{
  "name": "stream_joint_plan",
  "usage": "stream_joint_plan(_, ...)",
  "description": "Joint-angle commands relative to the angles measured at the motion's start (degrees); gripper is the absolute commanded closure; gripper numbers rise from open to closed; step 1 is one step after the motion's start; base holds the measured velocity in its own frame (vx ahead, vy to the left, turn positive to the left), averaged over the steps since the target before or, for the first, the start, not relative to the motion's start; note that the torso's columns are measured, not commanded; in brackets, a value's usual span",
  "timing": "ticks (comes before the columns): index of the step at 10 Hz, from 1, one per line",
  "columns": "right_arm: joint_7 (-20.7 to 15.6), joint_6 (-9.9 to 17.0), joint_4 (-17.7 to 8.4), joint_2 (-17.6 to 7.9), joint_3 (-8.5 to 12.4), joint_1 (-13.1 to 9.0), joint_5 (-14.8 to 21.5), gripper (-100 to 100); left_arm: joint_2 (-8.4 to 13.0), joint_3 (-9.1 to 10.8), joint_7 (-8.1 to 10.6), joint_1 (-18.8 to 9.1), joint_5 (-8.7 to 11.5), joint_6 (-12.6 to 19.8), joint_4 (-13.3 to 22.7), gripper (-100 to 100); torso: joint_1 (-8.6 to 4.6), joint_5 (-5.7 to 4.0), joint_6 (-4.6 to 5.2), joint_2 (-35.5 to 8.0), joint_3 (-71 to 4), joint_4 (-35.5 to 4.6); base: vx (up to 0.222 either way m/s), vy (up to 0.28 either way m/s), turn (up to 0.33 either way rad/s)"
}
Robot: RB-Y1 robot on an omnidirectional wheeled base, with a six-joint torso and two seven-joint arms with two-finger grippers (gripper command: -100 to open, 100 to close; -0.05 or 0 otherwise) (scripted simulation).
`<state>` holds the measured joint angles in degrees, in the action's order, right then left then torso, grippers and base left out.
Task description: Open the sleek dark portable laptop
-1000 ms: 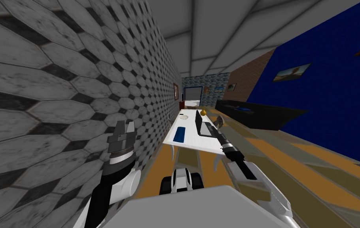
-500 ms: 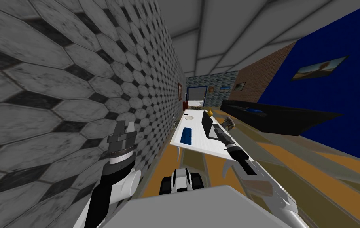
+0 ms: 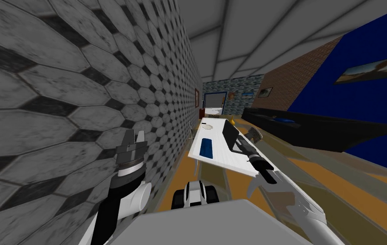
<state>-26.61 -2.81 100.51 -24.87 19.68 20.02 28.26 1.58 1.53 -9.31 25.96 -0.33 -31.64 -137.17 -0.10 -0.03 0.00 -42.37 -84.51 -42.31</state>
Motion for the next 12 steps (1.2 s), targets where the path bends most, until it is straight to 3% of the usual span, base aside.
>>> stream_joint_plan(1,-3.7,2.4,-4.5,-2.7,2.2,-1.1,3.6,-100,0.0,0.00,0.00,0.0,0.0,0.0,0.0,0,0.13,0.03,-0.01,0.1,0.0,0.0,0.047,0.114,0.100)
stream_joint_plan(10,-12.8,9.0,-15.0,-10.3,7.4,-4.0,12.8,-100,0.0,0.00,0.00,0.0,0.0,0.0,0.0,0,0.09,0.03,0.01,0.0,0.0,0.0,0.062,0.095,0.071)
stream_joint_plan(11,-13.6,9.7,-15.9,-11.1,7.8,-4.3,13.7,-100,0.0,0.00,0.00,0.0,0.0,0.0,0.0,0,0.12,0.03,-0.01,0.0,0.0,0.0,0.057,0.098,0.083)
stream_joint_plan(12,-13.0,9.0,-15.2,-10.4,7.6,-4.0,13.1,-100,0.0,0.00,0.00,0.0,0.0,0.0,0.0,0,0.11,0.04,0.01,0.1,0.0,0.0,0.027,0.042,0.011)
